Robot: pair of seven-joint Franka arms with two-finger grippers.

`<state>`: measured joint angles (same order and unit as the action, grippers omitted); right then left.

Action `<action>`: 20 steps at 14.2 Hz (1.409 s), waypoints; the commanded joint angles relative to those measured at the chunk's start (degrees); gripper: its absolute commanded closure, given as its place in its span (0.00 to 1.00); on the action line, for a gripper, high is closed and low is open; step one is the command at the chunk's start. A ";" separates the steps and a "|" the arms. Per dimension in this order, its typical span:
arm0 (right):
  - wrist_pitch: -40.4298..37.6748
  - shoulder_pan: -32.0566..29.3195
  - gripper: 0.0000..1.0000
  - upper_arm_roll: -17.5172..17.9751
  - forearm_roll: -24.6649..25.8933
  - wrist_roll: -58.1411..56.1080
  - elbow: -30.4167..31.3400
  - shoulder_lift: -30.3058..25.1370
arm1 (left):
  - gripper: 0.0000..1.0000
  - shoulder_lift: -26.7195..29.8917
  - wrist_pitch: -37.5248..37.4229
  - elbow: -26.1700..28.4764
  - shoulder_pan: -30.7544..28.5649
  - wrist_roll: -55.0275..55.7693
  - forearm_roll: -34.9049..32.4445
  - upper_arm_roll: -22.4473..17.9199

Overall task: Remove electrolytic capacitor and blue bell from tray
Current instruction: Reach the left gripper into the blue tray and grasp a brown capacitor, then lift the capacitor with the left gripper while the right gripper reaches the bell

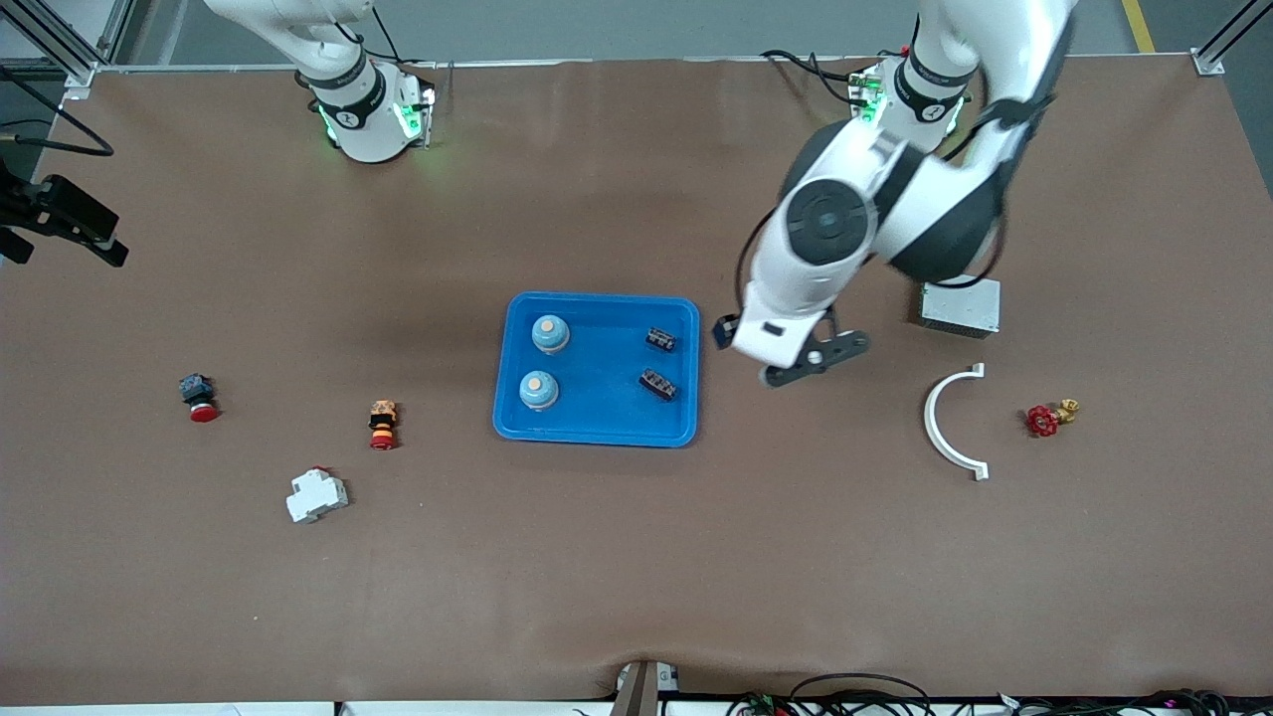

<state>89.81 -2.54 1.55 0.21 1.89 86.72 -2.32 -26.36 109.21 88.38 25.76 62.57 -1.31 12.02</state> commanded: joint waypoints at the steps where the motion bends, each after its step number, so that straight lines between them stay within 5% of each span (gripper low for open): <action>1: -0.25 0.34 0.00 0.04 0.76 0.49 -0.85 0.30 | 0.00 -5.44 8.53 -1.28 3.15 11.40 -0.27 -0.06; 7: -0.51 0.95 0.00 0.39 0.84 0.05 -0.77 0.47 | 0.05 -13.79 17.07 -1.20 7.63 23.45 -0.45 -0.06; 13: -4.37 10.96 0.00 0.39 1.37 1.71 -0.41 0.47 | 0.14 -16.26 22.36 2.31 8.96 31.29 -0.98 -0.06; 17: -4.12 20.71 0.00 0.39 1.02 18.63 -0.24 2.48 | 0.15 -16.18 22.45 4.86 8.96 32.79 -0.71 -0.06; 20: -2.46 27.13 0.00 0.39 0.58 26.58 -0.33 6.87 | 0.26 -16.26 22.37 5.22 8.96 32.79 -0.71 -0.06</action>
<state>86.25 21.09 2.51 0.24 24.15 87.06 1.14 -43.54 130.68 92.01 34.55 94.16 -1.31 12.08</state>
